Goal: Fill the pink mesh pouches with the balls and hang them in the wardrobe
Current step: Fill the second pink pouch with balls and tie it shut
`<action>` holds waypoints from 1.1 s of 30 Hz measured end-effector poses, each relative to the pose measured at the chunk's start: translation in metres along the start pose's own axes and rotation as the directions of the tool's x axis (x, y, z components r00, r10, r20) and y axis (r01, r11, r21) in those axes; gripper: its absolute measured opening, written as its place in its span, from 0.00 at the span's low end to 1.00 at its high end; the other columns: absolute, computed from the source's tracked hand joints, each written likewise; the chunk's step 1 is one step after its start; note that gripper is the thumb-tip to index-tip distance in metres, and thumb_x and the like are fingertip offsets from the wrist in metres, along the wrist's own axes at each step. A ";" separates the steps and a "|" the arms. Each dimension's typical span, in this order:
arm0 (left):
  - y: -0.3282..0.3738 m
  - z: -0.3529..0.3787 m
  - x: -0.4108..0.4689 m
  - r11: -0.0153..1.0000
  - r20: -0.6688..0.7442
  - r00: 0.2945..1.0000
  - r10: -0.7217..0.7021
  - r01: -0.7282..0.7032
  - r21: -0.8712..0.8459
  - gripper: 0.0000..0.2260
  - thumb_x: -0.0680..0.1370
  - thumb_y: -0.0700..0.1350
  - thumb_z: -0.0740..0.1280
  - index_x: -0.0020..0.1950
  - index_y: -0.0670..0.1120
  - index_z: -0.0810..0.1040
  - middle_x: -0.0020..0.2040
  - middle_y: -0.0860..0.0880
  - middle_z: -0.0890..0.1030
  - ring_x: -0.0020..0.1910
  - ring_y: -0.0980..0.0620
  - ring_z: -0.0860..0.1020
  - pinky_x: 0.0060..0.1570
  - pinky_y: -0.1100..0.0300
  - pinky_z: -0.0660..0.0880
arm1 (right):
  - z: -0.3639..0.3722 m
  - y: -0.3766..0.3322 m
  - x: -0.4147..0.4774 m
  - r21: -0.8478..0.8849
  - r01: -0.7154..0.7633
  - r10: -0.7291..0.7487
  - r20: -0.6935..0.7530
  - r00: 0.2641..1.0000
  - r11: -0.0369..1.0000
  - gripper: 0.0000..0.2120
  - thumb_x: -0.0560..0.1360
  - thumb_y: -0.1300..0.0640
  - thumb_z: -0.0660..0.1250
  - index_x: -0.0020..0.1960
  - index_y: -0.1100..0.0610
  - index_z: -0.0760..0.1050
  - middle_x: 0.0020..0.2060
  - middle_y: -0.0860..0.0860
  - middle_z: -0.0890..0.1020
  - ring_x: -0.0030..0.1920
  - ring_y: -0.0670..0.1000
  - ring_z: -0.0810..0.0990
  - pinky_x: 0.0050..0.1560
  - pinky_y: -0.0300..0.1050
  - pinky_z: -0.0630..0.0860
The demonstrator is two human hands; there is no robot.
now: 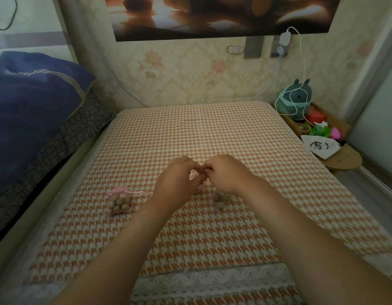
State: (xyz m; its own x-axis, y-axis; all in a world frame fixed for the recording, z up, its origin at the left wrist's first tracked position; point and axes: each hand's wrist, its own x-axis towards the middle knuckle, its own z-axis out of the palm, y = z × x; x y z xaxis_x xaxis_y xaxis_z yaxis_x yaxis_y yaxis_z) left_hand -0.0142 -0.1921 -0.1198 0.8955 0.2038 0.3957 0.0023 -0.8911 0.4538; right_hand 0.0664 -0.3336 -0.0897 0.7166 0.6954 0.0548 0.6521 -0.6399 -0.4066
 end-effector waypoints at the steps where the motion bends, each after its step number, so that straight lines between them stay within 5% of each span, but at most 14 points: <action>1: 0.000 -0.001 0.000 1.000 -0.003 1.000 0.023 -0.023 0.001 0.06 0.75 0.53 0.72 0.49 0.54 0.82 0.48 0.58 0.77 0.49 0.57 0.73 0.47 0.53 0.76 | 0.000 0.000 0.000 -0.005 0.000 0.000 0.000 1.000 1.000 0.14 0.83 0.54 0.59 0.53 0.51 0.85 0.41 0.50 0.84 0.39 0.51 0.80 0.40 0.51 0.79; 7: -0.003 -0.002 -0.001 0.998 0.048 0.998 0.038 -0.041 0.053 0.08 0.75 0.54 0.72 0.50 0.53 0.85 0.56 0.58 0.79 0.58 0.55 0.74 0.52 0.54 0.75 | 0.001 -0.001 0.005 -0.005 -0.006 0.006 0.000 1.000 1.000 0.13 0.82 0.53 0.61 0.51 0.48 0.85 0.43 0.48 0.85 0.43 0.50 0.81 0.43 0.50 0.79; 13: 0.009 -0.009 -0.001 0.977 0.050 0.980 -0.192 0.186 0.102 0.10 0.76 0.55 0.67 0.54 0.57 0.84 0.48 0.55 0.84 0.47 0.55 0.80 0.39 0.60 0.72 | 0.002 -0.001 0.003 -0.008 0.012 -0.012 0.016 1.000 1.000 0.13 0.83 0.53 0.61 0.55 0.48 0.85 0.42 0.47 0.84 0.40 0.48 0.80 0.41 0.47 0.77; 17: 0.005 -0.007 -0.002 0.966 0.065 0.965 -0.256 0.257 -0.016 0.12 0.76 0.52 0.67 0.59 0.57 0.80 0.54 0.59 0.82 0.48 0.58 0.79 0.40 0.62 0.73 | 0.002 -0.001 0.002 0.003 0.000 0.000 0.018 1.000 1.000 0.13 0.83 0.52 0.61 0.56 0.48 0.84 0.42 0.47 0.84 0.39 0.47 0.79 0.40 0.47 0.77; 22: 0.012 -0.012 -0.008 0.998 -0.132 0.990 -0.054 0.052 -0.024 0.05 0.76 0.51 0.68 0.50 0.55 0.80 0.46 0.59 0.79 0.43 0.61 0.75 0.41 0.63 0.73 | 0.001 0.001 0.001 0.023 -0.003 0.003 0.007 1.000 1.000 0.13 0.83 0.53 0.61 0.49 0.47 0.84 0.32 0.43 0.78 0.31 0.43 0.72 0.31 0.41 0.64; 25: 0.019 -0.016 -0.018 0.993 0.003 0.997 0.074 -0.074 -0.088 0.01 0.76 0.49 0.68 0.45 0.56 0.78 0.38 0.59 0.79 0.35 0.62 0.74 0.35 0.64 0.73 | -0.001 0.004 0.001 0.054 -0.011 0.010 0.015 1.000 0.998 0.18 0.82 0.54 0.63 0.34 0.46 0.78 0.30 0.47 0.79 0.31 0.47 0.74 0.31 0.44 0.68; 28: 0.019 -0.010 -0.028 0.986 0.198 0.968 0.154 -0.138 -0.090 0.04 0.76 0.50 0.69 0.49 0.57 0.82 0.41 0.58 0.82 0.33 0.62 0.74 0.38 0.59 0.77 | 0.000 0.007 -0.001 0.120 -0.019 0.016 0.025 1.000 0.993 0.12 0.81 0.54 0.63 0.47 0.48 0.86 0.44 0.48 0.87 0.42 0.51 0.83 0.44 0.53 0.81; 30: 0.020 -0.001 -0.033 0.979 0.275 0.940 0.202 -0.202 -0.028 0.08 0.77 0.51 0.69 0.55 0.57 0.83 0.49 0.58 0.83 0.36 0.62 0.73 0.41 0.59 0.77 | -0.001 0.006 -0.003 0.135 -0.029 0.026 0.021 0.999 0.990 0.12 0.82 0.53 0.63 0.56 0.51 0.85 0.53 0.49 0.86 0.50 0.51 0.83 0.54 0.54 0.80; 33: 0.023 0.014 -0.036 0.960 0.356 0.901 0.247 -0.278 0.038 0.13 0.77 0.51 0.68 0.62 0.58 0.81 0.60 0.58 0.80 0.49 0.56 0.78 0.46 0.57 0.77 | -0.001 0.006 -0.003 0.145 -0.027 0.024 0.025 0.999 0.989 0.12 0.82 0.53 0.63 0.58 0.51 0.85 0.56 0.48 0.86 0.52 0.50 0.82 0.57 0.54 0.79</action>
State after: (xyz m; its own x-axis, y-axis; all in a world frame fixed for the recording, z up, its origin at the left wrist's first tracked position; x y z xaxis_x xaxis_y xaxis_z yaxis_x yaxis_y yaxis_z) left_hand -0.0403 -0.2259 -0.1348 0.9659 -0.1810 0.1850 -0.2302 -0.9274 0.2948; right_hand 0.0679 -0.3400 -0.0912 0.7253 0.6880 0.0225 0.5899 -0.6043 -0.5356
